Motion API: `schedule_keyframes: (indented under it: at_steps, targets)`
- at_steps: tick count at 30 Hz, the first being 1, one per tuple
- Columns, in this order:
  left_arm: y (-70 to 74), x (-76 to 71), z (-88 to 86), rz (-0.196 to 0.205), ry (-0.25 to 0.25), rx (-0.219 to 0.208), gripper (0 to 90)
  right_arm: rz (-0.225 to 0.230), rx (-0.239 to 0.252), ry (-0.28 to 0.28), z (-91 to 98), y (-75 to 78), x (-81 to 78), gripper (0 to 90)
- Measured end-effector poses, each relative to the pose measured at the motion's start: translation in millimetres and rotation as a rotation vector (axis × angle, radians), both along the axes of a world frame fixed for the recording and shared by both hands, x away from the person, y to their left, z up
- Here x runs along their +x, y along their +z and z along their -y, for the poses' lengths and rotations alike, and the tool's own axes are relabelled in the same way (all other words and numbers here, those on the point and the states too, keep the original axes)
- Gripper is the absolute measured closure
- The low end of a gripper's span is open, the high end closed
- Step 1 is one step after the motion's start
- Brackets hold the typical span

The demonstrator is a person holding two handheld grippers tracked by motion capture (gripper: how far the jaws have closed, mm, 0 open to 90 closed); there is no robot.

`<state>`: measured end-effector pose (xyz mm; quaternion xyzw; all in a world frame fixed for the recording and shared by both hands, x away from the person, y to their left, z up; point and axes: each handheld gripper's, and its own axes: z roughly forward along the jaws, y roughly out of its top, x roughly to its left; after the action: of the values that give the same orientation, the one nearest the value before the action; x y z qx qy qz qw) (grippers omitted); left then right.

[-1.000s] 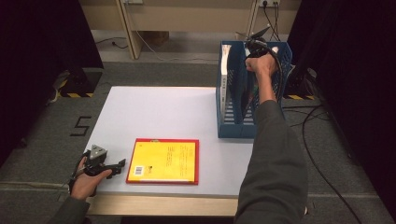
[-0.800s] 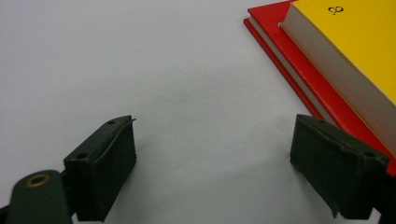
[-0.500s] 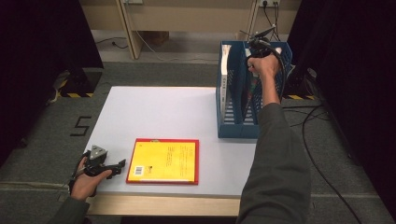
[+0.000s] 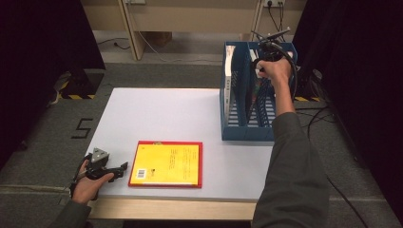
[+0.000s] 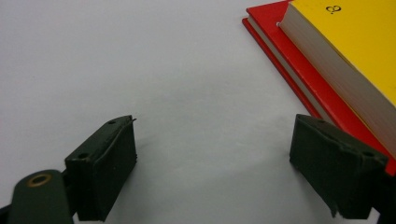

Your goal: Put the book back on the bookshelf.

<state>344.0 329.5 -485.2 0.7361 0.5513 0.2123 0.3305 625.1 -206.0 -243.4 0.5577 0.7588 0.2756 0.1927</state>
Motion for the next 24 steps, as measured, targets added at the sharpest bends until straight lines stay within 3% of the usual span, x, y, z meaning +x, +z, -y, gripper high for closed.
schedule_keyframes:
  at_steps: [4,8,14,18,24]
  targets:
    - [0.0,0.0,0.1,-0.001,0.001,-0.002,13.7,0.008,0.042,0.019,4.9,2.7,-10.5,51.1]
    - [0.0,0.2,0.0,-0.001,0.0,0.0,13.6,0.007,0.04,0.054,8.3,6.0,-23.1,50.6]
    - [0.0,0.2,0.0,-0.001,0.001,0.0,13.5,0.03,0.081,0.069,19.6,13.2,-38.9,49.7]
    - [0.0,0.2,0.0,-0.001,0.001,0.0,13.5,0.051,0.056,0.055,27.7,17.8,-46.8,49.0]
    - [0.0,0.2,0.0,-0.001,0.001,0.0,13.5,0.032,0.035,0.016,40.3,11.8,-51.7,48.1]
